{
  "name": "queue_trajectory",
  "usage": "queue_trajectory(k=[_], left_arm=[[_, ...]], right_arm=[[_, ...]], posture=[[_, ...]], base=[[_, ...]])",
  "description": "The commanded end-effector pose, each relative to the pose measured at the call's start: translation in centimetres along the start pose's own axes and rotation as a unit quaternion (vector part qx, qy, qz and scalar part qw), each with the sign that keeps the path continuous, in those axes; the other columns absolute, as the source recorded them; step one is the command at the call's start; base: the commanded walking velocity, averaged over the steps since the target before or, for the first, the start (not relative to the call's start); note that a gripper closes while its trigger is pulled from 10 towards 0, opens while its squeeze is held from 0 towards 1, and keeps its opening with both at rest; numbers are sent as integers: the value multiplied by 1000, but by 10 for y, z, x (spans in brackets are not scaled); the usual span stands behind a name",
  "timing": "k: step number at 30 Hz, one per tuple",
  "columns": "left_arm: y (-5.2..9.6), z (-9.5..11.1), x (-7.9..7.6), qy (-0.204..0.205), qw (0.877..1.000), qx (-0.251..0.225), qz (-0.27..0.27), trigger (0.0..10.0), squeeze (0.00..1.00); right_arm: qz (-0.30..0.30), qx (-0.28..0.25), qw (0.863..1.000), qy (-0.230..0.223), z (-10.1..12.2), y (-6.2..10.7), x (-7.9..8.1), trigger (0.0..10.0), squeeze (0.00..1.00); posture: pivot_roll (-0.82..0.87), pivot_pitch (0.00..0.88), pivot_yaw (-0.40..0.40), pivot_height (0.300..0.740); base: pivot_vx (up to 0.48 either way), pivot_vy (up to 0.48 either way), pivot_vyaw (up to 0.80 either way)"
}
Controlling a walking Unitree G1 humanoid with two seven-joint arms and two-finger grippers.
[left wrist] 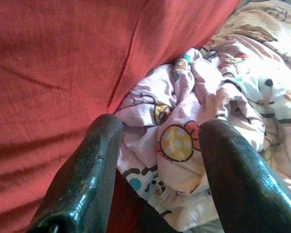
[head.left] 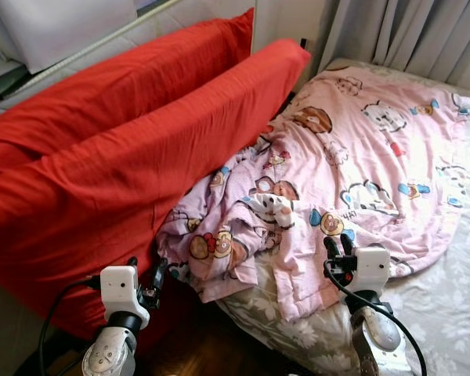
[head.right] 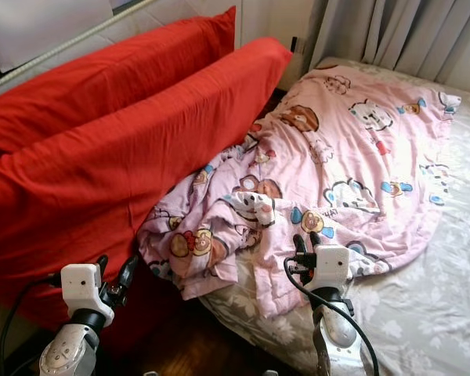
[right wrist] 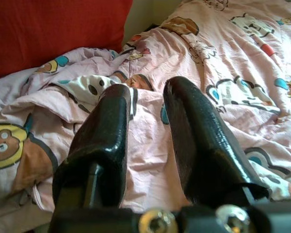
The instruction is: Clean up the room
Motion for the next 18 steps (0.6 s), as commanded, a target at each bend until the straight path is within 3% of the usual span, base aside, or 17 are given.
queue_trajectory(k=[1, 7, 18], left_arm=[[4, -3, 1, -1, 1000, 11, 2, 10000, 0], [4, -3, 0, -1, 1000, 12, 1, 10000, 0], [4, -4, 0, -3, 1000, 16, -1, 10000, 0]], right_arm=[[-4, 6, 1000, -1, 0, 1, -1, 10000, 0], [3, 12, 1000, -6, -3, -1, 3, 10000, 0], [9, 18, 1000, -8, -5, -2, 7, 10000, 0]], posture=[[13, 179, -28, 685], [14, 182, -28, 656], [18, 188, -27, 656]], base=[[0, 0, 0], [0, 0, 0], [0, 0, 0]])
Point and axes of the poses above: a point about 5 cm out from each wrist's last joint towards the gripper, its own y axis pointing back from the gripper into the wrist, its own z axis along the axis of the wrist's last joint, x = y × z, the point moved 2 cm from there along -y, pointing out of the wrist towards the gripper, and after that the axes turned 14 degrees about -y, right-handed, at the moved point
